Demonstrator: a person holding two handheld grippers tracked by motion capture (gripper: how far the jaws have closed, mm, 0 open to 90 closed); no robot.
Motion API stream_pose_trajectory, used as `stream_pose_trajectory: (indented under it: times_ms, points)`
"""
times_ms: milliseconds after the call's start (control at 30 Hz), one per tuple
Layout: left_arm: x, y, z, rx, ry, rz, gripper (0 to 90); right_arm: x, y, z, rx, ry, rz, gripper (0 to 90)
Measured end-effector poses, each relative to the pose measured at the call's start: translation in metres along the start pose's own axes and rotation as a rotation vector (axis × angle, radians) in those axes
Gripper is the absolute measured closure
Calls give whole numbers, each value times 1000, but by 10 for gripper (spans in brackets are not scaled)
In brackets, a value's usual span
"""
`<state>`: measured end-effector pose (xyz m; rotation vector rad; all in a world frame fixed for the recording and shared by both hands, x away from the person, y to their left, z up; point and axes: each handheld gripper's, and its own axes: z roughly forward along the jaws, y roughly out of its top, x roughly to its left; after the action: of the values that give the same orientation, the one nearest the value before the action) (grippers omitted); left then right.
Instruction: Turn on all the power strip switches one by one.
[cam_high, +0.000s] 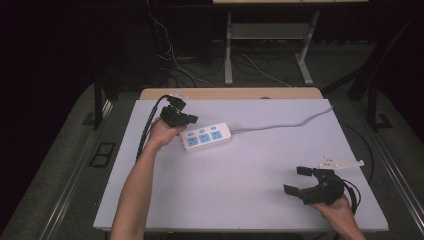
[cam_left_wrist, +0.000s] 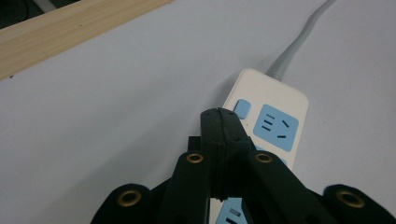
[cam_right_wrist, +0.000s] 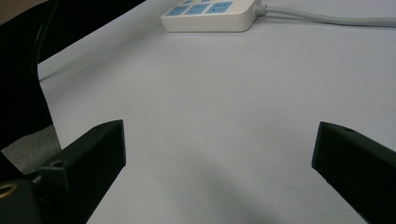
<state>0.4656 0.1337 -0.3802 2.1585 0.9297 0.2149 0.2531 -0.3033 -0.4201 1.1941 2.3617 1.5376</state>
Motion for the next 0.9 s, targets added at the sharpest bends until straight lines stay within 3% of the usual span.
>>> stream_pose_trajectory:
  times_ms: [200, 567, 900]
  points:
    - [-6, 3, 12, 32, -11, 26, 894, 0, 0, 0, 1, 0, 0, 26]
    - [-7, 0, 28, 64, -25, 23, 893, -1, 0, 1, 7, 3, 0, 26]
    - [-7, -5, 35, 126, -7, 46, 893, -1, 0, 1, 7, 3, 0, 27]
